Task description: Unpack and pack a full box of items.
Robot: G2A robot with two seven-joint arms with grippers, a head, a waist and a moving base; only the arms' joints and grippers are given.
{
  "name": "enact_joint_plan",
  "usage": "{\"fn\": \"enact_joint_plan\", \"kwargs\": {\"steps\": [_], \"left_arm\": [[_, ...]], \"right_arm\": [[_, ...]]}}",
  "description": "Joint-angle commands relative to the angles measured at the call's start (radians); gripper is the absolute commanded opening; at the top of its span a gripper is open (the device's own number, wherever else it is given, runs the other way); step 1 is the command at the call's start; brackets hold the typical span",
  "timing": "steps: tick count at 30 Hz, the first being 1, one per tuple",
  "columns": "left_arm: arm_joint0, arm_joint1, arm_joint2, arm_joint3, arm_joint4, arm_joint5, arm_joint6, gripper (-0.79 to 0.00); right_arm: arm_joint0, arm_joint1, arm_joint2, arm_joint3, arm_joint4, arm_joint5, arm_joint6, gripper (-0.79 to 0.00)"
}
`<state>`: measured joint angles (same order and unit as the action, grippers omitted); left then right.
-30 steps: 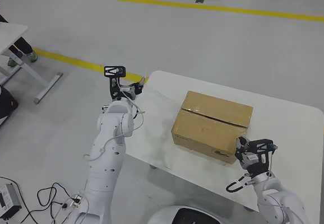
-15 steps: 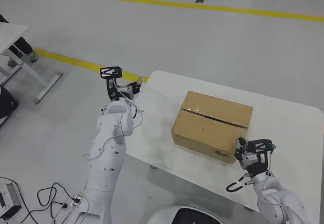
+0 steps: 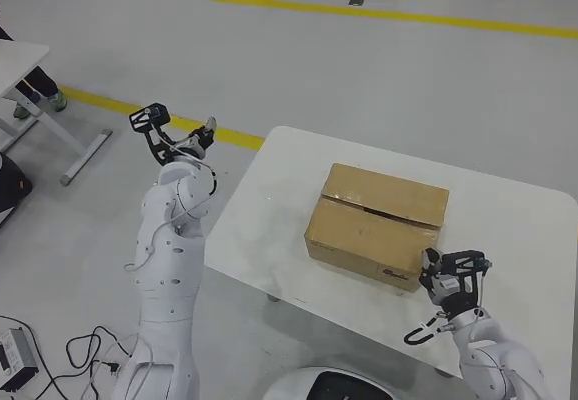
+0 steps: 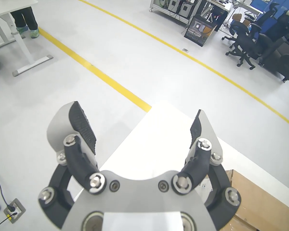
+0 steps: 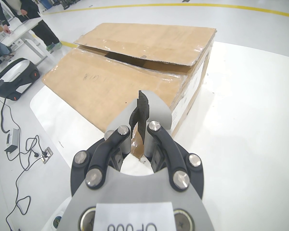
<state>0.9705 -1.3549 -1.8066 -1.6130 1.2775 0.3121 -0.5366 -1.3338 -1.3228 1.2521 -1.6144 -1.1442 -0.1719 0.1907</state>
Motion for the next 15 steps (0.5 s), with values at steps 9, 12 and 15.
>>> {"fn": "enact_joint_plan", "kwargs": {"steps": [9, 12, 15], "left_arm": [[0.079, -0.008, 0.148, -0.102, -0.122, -0.149, -0.116, 0.000], [0.110, -0.013, 0.234, -0.138, -0.165, -0.213, -0.175, 0.000], [0.133, -0.017, 0.313, -0.160, -0.204, -0.258, -0.221, 0.000]], "right_arm": [[-0.089, 0.015, 0.126, -0.151, 0.041, 0.042, -0.051, -0.785], [-0.142, 0.023, 0.194, -0.207, 0.049, 0.044, -0.061, -0.785], [-0.203, 0.031, 0.266, -0.254, 0.058, 0.046, -0.066, -0.785]]}}
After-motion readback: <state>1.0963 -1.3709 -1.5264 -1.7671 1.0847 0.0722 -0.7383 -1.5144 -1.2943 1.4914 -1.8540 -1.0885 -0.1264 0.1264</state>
